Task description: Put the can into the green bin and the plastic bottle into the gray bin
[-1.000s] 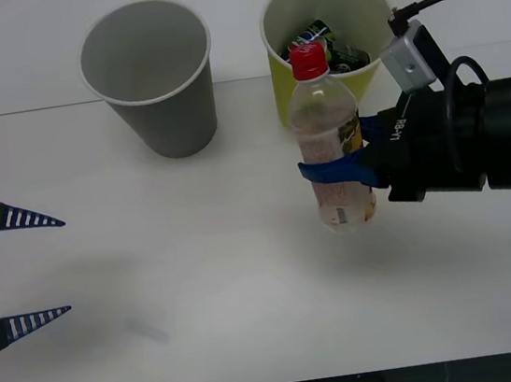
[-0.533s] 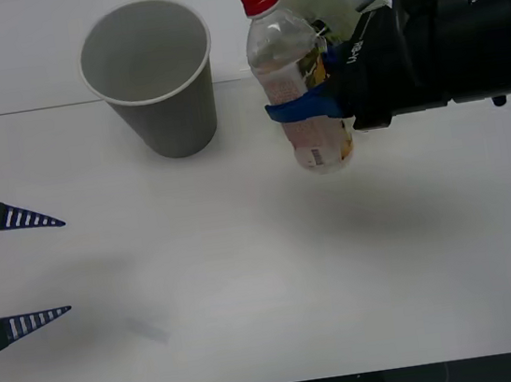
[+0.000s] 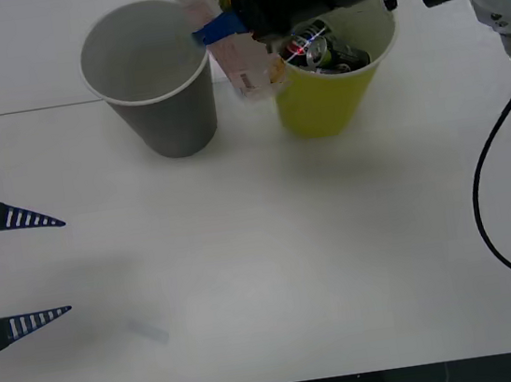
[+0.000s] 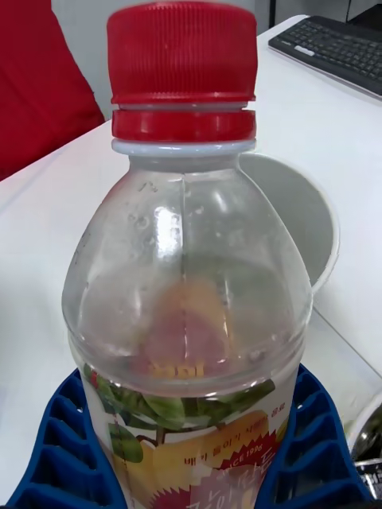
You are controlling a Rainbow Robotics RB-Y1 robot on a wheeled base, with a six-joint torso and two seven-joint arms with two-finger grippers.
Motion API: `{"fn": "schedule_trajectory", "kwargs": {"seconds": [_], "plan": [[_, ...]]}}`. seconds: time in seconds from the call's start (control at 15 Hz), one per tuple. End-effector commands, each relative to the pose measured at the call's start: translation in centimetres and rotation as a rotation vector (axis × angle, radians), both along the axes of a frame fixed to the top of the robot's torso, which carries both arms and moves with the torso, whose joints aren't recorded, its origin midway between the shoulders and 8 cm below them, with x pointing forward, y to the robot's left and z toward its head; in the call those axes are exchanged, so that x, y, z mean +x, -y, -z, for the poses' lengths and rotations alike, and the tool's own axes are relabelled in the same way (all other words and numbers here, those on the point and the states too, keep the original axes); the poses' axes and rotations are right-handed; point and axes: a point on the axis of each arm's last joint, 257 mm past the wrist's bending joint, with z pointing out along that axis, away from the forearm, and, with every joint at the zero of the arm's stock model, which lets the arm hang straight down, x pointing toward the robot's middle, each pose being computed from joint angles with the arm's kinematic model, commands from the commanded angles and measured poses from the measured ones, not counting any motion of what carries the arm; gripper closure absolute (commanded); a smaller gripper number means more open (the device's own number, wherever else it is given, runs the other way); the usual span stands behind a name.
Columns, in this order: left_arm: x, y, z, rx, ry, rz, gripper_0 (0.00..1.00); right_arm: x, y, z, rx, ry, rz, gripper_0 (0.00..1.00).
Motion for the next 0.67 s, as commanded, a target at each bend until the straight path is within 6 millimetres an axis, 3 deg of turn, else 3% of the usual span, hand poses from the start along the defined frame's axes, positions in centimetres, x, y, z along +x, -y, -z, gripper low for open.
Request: {"fn": "schedule_trajectory", "kwargs": {"seconds": [0.07,0.33,0.53,0.67], "plan": [[0.0,0.0,0.0,0.000,0.000,0.000,0.00,2.2,-3.2,-1.7,-0.024,-0.026,0.013,1.00],[0.0,0.0,0.0,0.000,0.000,0.000,0.00,4.1,-7.4,-3.1,0.001,-0.067,0.022,1.00],[0.0,0.0,0.0,0.000,0.000,0.000,0.00,6.5,-10.0,-2.6,0.035,-0.017,0.054,1.00],[0.0,0.0,0.0,0.000,0.000,0.000,0.00,7.8,-10.8,-1.7,0.046,0.010,0.067,1.00]]}}
